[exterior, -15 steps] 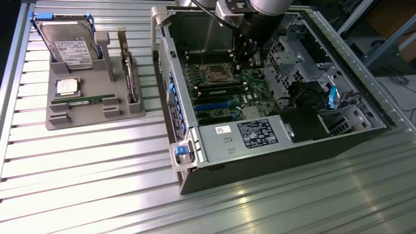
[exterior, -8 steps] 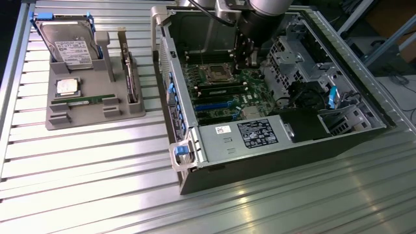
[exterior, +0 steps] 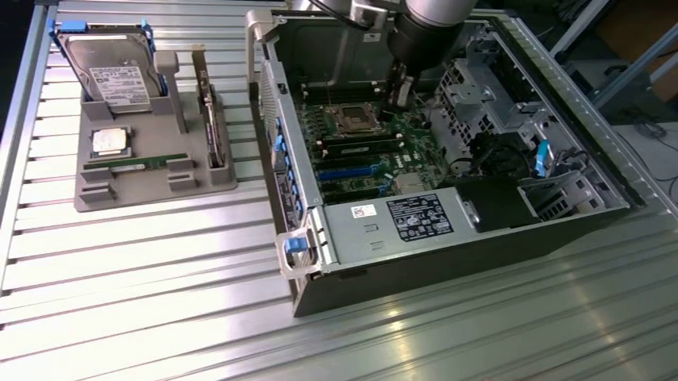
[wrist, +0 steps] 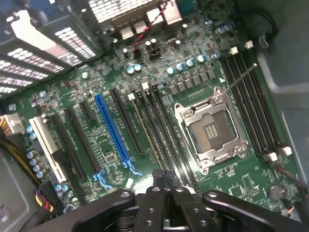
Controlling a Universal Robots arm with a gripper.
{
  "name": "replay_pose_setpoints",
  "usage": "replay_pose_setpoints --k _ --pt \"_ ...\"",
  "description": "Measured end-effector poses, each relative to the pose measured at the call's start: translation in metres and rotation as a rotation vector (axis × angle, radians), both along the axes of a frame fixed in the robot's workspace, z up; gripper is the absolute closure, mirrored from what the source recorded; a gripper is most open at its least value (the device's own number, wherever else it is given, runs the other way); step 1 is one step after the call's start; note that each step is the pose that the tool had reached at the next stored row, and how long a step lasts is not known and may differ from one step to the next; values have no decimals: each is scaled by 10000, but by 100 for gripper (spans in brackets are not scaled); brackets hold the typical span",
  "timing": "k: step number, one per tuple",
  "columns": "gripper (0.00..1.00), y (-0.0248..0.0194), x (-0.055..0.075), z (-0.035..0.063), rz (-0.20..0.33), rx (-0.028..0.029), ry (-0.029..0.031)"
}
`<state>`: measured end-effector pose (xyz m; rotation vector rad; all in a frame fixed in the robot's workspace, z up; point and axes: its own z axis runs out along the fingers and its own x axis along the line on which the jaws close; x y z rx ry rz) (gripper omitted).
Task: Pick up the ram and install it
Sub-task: 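Press down the ram until it locks into place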
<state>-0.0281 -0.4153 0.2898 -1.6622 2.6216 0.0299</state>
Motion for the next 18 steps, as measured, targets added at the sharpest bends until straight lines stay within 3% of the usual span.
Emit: replay_pose_setpoints --k 3,9,13,16,18 --pt "89 0 0 -5 -1196 0 0" --pt "89 0 0 -19 -4490 0 0" --pt "89 0 0 -24 -5530 0 0" --pt "89 0 0 -30 -6887 0 0" --pt "89 0 0 -33 -7440 0 0"
